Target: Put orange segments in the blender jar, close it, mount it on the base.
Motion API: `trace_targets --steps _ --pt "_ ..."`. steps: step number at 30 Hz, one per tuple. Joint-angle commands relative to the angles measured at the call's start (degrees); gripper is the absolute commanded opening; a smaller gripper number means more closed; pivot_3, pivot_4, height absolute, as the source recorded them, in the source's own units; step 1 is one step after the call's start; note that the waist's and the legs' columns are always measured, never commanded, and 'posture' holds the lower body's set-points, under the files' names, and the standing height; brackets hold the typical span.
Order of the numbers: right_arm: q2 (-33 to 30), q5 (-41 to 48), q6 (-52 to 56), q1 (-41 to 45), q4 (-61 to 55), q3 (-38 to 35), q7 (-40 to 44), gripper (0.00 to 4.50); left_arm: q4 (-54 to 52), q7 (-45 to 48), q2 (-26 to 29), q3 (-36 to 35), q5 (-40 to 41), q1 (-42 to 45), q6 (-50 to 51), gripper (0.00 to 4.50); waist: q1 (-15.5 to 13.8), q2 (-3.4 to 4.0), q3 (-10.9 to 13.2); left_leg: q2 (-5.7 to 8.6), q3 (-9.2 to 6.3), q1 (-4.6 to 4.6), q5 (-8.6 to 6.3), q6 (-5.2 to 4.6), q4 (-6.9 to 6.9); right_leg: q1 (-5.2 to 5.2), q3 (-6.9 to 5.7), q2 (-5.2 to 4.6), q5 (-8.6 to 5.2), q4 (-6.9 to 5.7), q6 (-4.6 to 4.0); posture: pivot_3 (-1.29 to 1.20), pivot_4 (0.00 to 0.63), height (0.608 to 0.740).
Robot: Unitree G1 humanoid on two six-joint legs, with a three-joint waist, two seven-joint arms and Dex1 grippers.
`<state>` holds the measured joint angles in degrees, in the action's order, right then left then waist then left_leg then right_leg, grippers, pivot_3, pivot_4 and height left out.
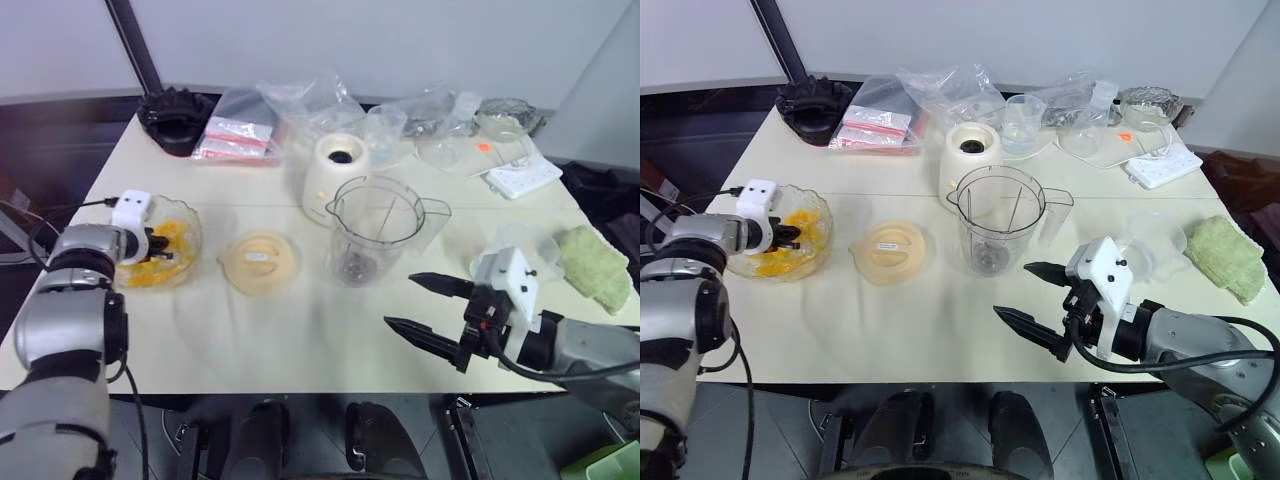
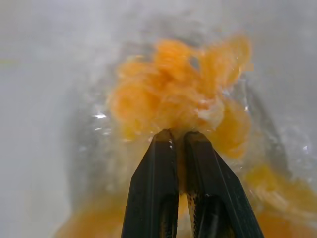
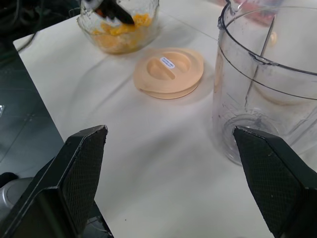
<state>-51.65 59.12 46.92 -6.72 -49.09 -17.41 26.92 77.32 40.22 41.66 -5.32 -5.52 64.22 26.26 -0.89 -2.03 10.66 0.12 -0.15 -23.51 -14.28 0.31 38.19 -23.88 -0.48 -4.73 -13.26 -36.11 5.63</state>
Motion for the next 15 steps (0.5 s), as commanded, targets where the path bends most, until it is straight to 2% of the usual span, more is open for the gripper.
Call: trace_targets --steps 1,10,13,15 --pt "0.56 -1.23 -1.10 0.12 0.16 0.66 0.57 4.29 -3.07 3.62 2.99 -0.47 1.08 3.72 1.81 0.33 0.04 0.00 0.00 0.01 0.00 0.00 0.00 0.00 0.00 0.00 0.00 -0.01 0.00 0.01 -0.01 0.00 0.150 0.740" --pt "1.24 -3.84 -1.47 1.39 2.27 3.17 2.69 4.29 -5.41 8.62 5.34 2.46 -0.52 4.53 5.56 0.33 0.15 0.00 0.00 0.02 0.04 -0.01 0.00 0.00 0.00 -0.01 0.02 -0.01 -0.02 0.04 -0.04 0.00 0.150 0.740" --pt "1.33 -4.34 -1.36 2.25 3.00 3.83 3.37 4.29 -4.85 8.85 4.38 4.15 -1.52 2.77 5.54 1.09 0.19 0.01 0.00 0.02 0.05 0.00 0.00 0.00 0.00 -0.01 0.02 0.00 -0.02 0.04 -0.03 0.00 0.150 0.740" --pt "1.40 -4.52 -1.29 2.29 3.11 3.85 3.54 4.29 -4.66 6.64 3.48 3.59 -0.86 2.37 5.80 2.11 0.16 0.00 0.00 0.01 0.05 0.00 0.00 0.00 0.00 -0.01 0.02 0.00 -0.02 0.03 -0.03 0.00 0.150 0.740"
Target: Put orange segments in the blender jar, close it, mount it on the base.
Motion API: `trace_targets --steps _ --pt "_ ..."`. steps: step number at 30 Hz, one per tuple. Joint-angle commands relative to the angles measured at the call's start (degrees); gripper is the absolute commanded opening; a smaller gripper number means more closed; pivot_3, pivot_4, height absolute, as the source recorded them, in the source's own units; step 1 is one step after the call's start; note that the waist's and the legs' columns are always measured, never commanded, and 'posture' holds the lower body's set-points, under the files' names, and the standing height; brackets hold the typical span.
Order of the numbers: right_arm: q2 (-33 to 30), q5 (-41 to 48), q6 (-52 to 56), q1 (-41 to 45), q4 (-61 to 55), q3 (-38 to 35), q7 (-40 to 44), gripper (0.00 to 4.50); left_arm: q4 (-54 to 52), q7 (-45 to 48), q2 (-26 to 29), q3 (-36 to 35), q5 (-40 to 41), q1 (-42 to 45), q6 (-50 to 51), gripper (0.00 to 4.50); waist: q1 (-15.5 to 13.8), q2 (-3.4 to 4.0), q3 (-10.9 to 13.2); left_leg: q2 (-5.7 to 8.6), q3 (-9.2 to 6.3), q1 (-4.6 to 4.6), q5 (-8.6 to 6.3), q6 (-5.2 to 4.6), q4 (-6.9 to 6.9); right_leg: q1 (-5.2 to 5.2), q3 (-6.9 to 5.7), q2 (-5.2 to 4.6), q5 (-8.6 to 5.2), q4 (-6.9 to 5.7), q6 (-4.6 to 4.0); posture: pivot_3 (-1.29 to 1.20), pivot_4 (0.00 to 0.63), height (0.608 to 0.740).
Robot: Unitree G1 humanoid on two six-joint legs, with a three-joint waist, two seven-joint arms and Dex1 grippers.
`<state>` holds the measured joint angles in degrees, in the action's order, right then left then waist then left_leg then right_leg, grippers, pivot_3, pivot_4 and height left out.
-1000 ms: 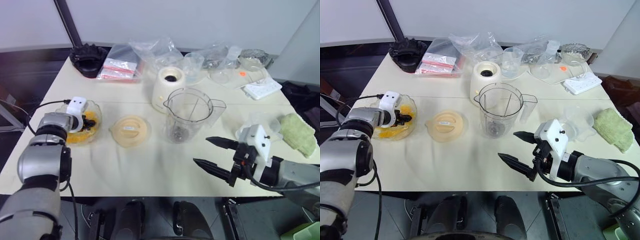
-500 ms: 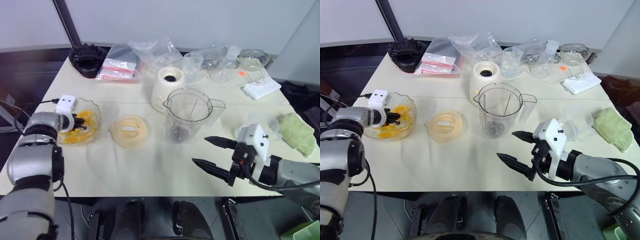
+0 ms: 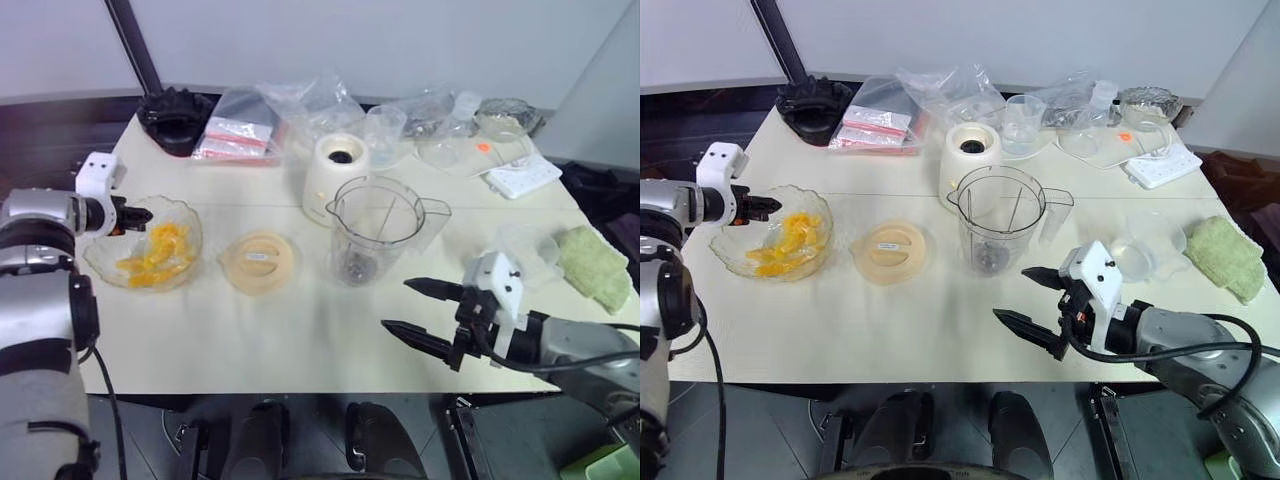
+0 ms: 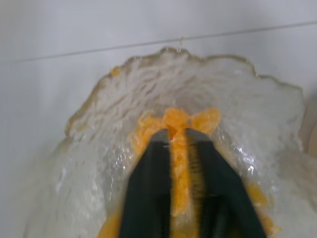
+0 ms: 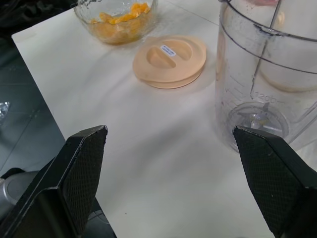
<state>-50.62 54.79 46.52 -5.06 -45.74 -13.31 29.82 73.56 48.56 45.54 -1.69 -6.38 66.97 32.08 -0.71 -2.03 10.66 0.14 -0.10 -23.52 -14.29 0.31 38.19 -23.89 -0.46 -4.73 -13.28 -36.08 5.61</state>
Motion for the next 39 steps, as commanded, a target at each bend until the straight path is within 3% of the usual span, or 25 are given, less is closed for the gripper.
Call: trace_targets --steps 1,2,17,28,31,35,36,39 --pt "0.41 -0.20 -0.81 0.44 -0.34 -0.36 0.65 4.29 -0.80 -3.36 -0.94 -0.50 0.39 -0.56 0.05 2.66 -0.04 0.00 0.00 0.00 -0.01 0.00 0.00 0.00 0.00 -0.01 0.00 0.00 0.01 0.00 0.01 0.00 0.150 0.740" --pt "0.46 -0.08 -0.68 0.22 -0.55 -0.50 0.52 4.29 -0.69 -5.09 -1.50 -1.04 0.80 -0.78 0.08 3.09 -0.12 0.00 0.00 0.00 -0.01 0.00 0.00 0.00 0.00 -0.01 0.00 0.00 0.01 0.00 0.02 0.00 0.150 0.740" --pt "0.99 -0.99 -0.68 -0.79 -1.00 -0.23 0.20 4.29 2.10 -25.20 -9.45 -7.72 5.30 -4.24 -3.52 3.09 -0.04 -0.02 0.00 0.00 -0.03 -0.02 0.00 0.00 0.01 -0.02 0.00 0.00 0.07 -0.04 0.12 0.00 0.150 0.740" --pt "1.56 -1.61 -0.74 -2.52 -1.98 -1.34 -0.24 4.29 3.25 -32.83 -12.49 -12.59 8.23 -7.60 -6.27 3.09 -0.11 -0.01 -0.02 0.00 -0.03 0.01 0.00 0.00 0.01 -0.01 0.00 -0.05 0.09 -0.03 0.15 0.00 0.150 0.740" --pt "1.57 -1.67 -0.89 -3.05 -2.17 -1.67 -0.35 4.29 3.33 -33.89 -12.71 -13.10 8.46 -8.57 -6.57 2.24 -0.09 0.04 -0.06 0.01 -0.02 0.07 0.00 0.01 0.00 0.05 0.01 -0.06 0.09 -0.04 0.14 0.00 0.150 0.740" --pt "1.59 -1.93 -1.08 -3.18 -2.04 -1.65 -0.31 4.29 3.31 -34.58 -12.59 -13.72 8.70 -9.35 -6.51 0.23 -0.14 0.12 -0.12 0.01 -0.03 0.21 0.00 0.01 0.00 0.20 0.00 -0.20 0.09 -0.03 0.13 0.00 0.150 0.740" --pt "1.56 -2.05 -1.16 -3.25 -2.00 -1.69 -0.22 4.29 3.28 -34.59 -12.55 -13.80 8.70 -9.45 -6.51 0.05 -0.13 0.12 -0.12 0.01 -0.03 0.23 -0.01 0.02 0.00 0.23 0.00 -0.22 0.09 -0.03 0.11 0.00 0.150 0.740" --pt "1.51 -2.33 -1.36 -3.21 -1.71 -1.62 0.05 4.29 3.07 -34.13 -12.17 -13.64 8.37 -9.55 -6.97 0.05 -0.09 0.13 -0.14 0.02 -0.01 0.26 -0.01 0.02 0.01 0.27 0.00 -0.26 0.09 0.01 0.08 0.00 0.150 0.740"
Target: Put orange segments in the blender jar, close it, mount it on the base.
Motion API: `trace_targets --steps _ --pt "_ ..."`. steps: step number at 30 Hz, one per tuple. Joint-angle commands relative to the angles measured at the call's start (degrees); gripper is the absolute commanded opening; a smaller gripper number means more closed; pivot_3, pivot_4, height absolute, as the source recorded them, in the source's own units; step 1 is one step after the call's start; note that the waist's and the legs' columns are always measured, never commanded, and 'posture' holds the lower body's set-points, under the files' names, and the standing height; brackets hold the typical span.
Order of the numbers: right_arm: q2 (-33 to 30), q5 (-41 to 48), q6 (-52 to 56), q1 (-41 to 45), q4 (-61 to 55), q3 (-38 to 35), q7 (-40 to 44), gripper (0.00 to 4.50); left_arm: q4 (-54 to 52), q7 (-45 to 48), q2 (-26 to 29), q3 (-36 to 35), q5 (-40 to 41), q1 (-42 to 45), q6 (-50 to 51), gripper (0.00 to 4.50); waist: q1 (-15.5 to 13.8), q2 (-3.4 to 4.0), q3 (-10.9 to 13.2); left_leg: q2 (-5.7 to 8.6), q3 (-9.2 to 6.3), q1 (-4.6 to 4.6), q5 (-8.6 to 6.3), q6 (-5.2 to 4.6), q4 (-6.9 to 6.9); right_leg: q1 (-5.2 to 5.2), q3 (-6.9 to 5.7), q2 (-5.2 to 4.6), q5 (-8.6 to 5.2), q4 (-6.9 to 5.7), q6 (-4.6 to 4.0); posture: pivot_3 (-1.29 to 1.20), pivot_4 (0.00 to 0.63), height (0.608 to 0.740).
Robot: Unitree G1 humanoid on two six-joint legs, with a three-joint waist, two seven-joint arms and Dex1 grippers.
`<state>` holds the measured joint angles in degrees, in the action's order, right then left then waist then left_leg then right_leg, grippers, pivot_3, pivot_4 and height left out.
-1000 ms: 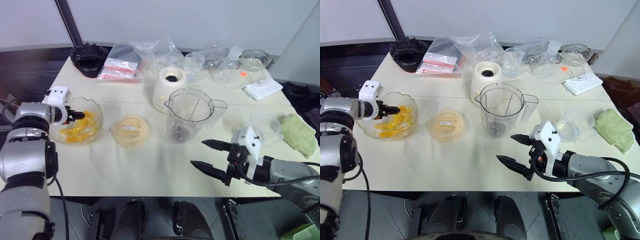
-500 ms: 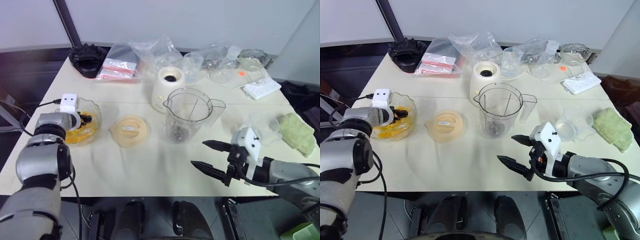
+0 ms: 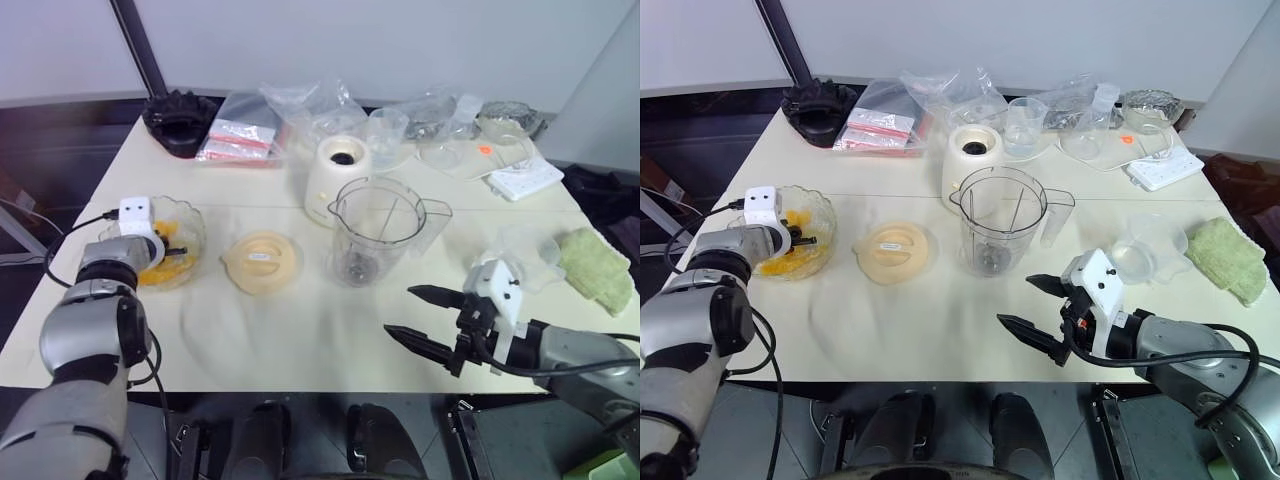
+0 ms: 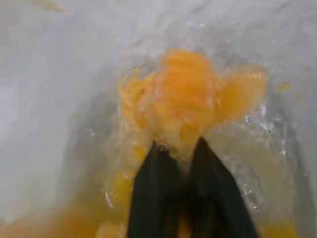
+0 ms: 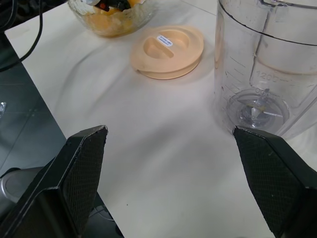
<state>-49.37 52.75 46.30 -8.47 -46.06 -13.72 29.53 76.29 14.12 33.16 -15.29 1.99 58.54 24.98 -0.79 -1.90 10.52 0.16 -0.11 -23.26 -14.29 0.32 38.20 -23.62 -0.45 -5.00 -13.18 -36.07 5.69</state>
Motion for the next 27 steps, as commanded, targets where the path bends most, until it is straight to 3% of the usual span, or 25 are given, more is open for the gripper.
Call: trace_targets --steps 1,16,27 --pt "0.30 -0.49 -1.24 0.32 -1.22 -0.96 0.45 4.29 0.17 0.62 0.52 -0.01 -0.05 -0.96 -0.16 0.05 0.00 0.00 0.00 0.00 0.00 0.00 0.00 0.00 0.00 0.00 0.00 -0.01 0.00 0.00 0.00 0.00 0.150 0.740" --pt "1.70 -2.63 -1.81 -0.18 -0.57 0.05 1.33 4.29 -8.84 4.73 8.03 1.56 0.48 1.72 7.76 0.05 -0.01 -0.04 0.02 0.00 0.00 -0.22 0.00 0.01 -0.04 -0.24 0.01 -0.03 0.00 0.05 0.01 0.00 0.150 0.740" --pt "1.43 -1.87 -1.54 0.19 1.91 -2.79 4.21 4.29 -38.13 23.99 14.94 0.48 9.41 -11.55 25.66 0.05 0.18 -0.03 0.03 -0.03 0.02 -0.32 -0.02 0.03 -0.20 -0.46 0.19 -0.16 -0.14 0.09 -0.29 0.00 0.150 0.740"
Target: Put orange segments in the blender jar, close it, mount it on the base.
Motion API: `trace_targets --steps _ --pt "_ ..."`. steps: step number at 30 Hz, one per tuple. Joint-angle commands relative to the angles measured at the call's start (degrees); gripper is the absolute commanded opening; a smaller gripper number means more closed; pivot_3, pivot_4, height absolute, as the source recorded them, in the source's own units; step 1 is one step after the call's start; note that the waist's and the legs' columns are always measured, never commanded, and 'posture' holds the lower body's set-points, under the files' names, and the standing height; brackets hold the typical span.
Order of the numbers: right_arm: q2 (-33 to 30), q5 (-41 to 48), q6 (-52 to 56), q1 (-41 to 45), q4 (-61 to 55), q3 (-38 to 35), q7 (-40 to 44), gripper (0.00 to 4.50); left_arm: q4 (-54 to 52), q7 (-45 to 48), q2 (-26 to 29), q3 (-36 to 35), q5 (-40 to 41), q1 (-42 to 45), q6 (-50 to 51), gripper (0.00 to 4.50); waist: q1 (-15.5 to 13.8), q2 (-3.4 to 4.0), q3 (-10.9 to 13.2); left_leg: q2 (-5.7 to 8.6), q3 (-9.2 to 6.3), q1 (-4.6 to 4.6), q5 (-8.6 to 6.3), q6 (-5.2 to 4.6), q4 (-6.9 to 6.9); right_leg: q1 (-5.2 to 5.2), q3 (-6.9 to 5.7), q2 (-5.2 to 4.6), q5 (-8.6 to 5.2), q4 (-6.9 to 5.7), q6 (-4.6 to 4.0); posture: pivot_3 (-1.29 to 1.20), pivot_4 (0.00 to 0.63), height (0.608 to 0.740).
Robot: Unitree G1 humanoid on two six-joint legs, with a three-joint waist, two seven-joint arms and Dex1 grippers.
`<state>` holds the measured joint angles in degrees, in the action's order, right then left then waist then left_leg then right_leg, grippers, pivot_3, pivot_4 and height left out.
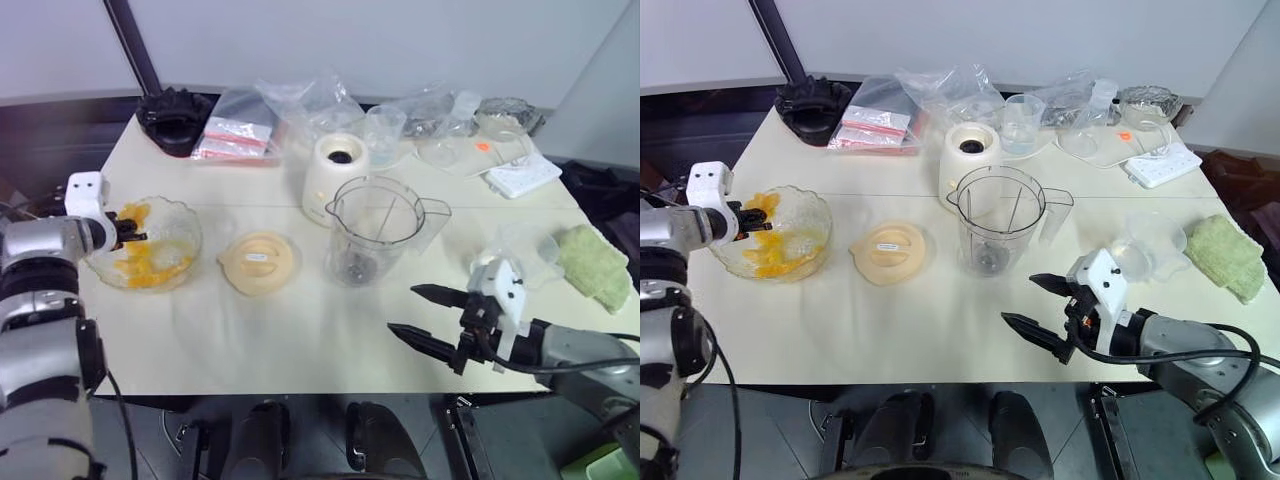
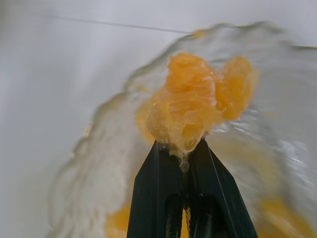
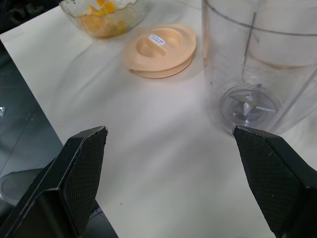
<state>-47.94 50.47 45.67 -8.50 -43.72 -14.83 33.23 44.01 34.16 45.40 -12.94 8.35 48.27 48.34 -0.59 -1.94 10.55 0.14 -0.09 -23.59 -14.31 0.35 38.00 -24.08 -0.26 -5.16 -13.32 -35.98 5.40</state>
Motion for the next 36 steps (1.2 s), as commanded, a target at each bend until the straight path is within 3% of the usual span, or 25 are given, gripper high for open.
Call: trace_targets --steps 1,6,12,24,29,36 --pt "0.11 0.24 -0.97 0.19 -0.34 -1.65 0.53 4.29 -6.65 5.49 3.50 -2.29 4.15 -1.94 3.12 0.05 -0.01 0.00 0.00 0.00 0.00 -0.01 0.00 0.00 -0.02 -0.03 0.01 -0.01 0.00 0.00 -0.01 0.00 0.150 0.740" --pt "0.57 -0.27 -1.35 -0.21 -0.10 -2.38 0.35 4.29 -8.66 17.81 8.67 -2.71 8.82 -6.21 0.92 0.05 0.03 0.01 0.00 0.00 0.00 -0.32 0.00 0.01 -0.03 -0.35 0.02 -0.06 -0.01 0.00 -0.08 0.00 0.150 0.740" --pt "1.24 -0.51 -1.70 -0.52 -0.51 -2.97 -0.19 4.29 -1.22 32.67 12.43 -4.46 12.59 -5.72 -8.78 0.05 -0.10 0.03 -0.01 0.01 0.00 -0.61 -0.01 0.02 -0.03 -0.55 0.00 -0.13 -0.01 0.11 -0.10 0.00 0.150 0.740" --pt "4.03 -1.24 -3.22 -3.90 -3.72 -5.00 -2.89 4.29 2.34 44.13 14.32 2.29 10.48 5.06 -12.30 0.05 0.00 0.03 -0.01 0.08 0.06 -0.88 0.00 -0.02 -0.03 -0.63 -0.07 -0.18 0.01 0.37 -0.08 0.00 0.150 0.740" --pt "4.86 0.62 -3.72 -3.52 -2.61 -8.10 -3.55 4.29 -2.75 44.76 12.51 4.26 11.25 11.47 -9.98 0.05 -0.20 0.03 -0.01 0.07 0.07 -0.87 0.01 -0.05 0.06 -0.60 -0.11 -0.07 0.02 0.28 -0.06 0.00 0.150 0.740" --pt "4.39 -1.96 -5.56 -4.41 1.92 -12.55 -2.23 4.29 -13.30 47.00 4.05 9.32 14.60 21.54 -2.94 0.05 -1.39 0.01 -0.02 0.15 0.15 -0.76 0.05 -0.14 0.31 -0.38 -0.19 0.21 0.02 0.14 -0.01 0.00 0.150 0.740"
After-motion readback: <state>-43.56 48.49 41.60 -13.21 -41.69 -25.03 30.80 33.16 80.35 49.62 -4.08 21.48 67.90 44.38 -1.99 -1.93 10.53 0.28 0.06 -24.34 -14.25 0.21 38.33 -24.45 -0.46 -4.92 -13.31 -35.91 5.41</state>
